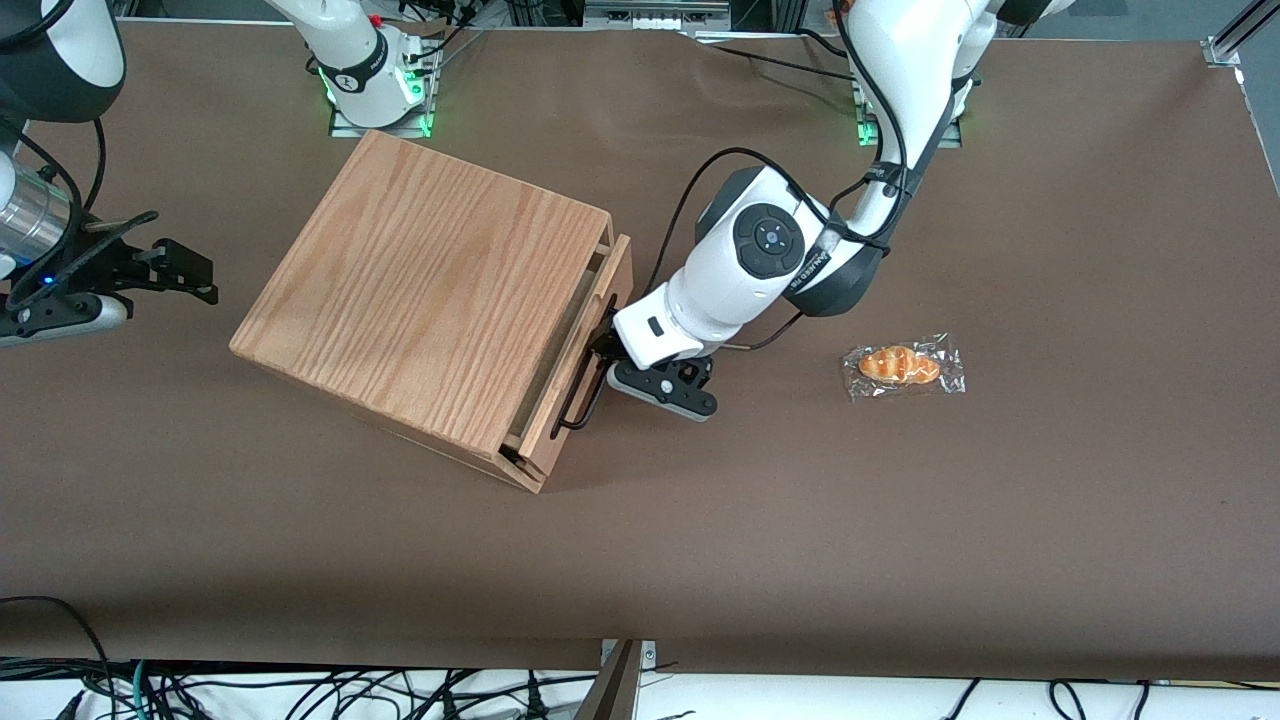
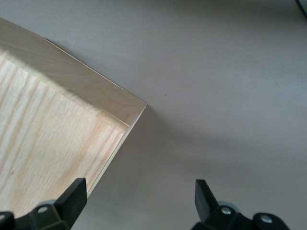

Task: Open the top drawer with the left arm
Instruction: 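Pull the handle outward with the left gripper, sliding the drawer open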

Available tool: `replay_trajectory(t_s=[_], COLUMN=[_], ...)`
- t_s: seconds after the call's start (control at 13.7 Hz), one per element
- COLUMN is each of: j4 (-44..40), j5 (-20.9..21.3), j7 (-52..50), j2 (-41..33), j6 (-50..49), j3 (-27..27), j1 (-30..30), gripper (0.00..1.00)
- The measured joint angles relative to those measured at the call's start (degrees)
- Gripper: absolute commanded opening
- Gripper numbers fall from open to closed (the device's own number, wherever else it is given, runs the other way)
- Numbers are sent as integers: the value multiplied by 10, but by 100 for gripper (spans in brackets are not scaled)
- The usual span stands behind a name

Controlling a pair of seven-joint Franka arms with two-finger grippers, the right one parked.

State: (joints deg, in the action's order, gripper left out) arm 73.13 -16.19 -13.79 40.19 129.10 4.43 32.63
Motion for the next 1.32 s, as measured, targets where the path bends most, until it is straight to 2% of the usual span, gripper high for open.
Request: replay_trajectory(t_s=[0.73, 1.32], j4=[-4, -4], j5=[3, 3], j7=[20, 78], j2=[-3, -6], j6=[-44, -69], j3=[1, 5], j1=[-41, -89], gripper=[100, 100])
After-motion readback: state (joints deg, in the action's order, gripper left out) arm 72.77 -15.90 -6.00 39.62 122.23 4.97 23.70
